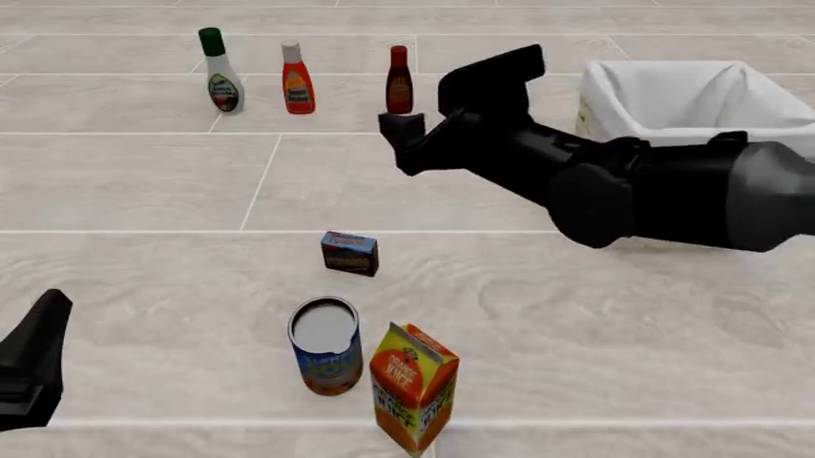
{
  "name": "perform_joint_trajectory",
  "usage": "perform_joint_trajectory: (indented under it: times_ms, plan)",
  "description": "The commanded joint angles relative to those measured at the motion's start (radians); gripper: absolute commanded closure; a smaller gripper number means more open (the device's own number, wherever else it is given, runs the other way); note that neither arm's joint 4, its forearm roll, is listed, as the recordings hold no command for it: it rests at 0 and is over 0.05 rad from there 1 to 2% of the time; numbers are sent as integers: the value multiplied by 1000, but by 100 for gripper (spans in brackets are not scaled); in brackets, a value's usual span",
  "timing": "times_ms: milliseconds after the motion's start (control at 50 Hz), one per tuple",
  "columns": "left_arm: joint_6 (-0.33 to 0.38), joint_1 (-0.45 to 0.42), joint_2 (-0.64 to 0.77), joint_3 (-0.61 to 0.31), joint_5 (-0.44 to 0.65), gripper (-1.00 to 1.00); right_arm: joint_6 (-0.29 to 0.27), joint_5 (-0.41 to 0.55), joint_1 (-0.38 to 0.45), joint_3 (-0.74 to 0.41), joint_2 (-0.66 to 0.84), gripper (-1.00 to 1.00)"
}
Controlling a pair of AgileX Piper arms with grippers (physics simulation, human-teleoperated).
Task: Pick the chocolate pudding and place it in the basket.
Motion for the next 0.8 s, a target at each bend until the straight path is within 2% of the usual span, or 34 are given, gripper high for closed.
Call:
perform_joint_trajectory:
  times_ms: [20, 320, 520, 720, 800]
  plan:
    - [0, 0, 0, 0, 0, -100, -5, 45, 13, -78, 62, -100]
    - [0, 0, 0, 0, 0, -100, 14, 98, 25, -154, 143, -100]
    - [0, 0, 0, 0, 0, -100, -3, 133, 32, -205, 188, -100]
    - [0, 0, 0, 0, 0, -100, -24, 225, 35, -299, 251, -100]
    - [0, 0, 0, 0, 0, -100, -13, 275, 33, -346, 270, -100]
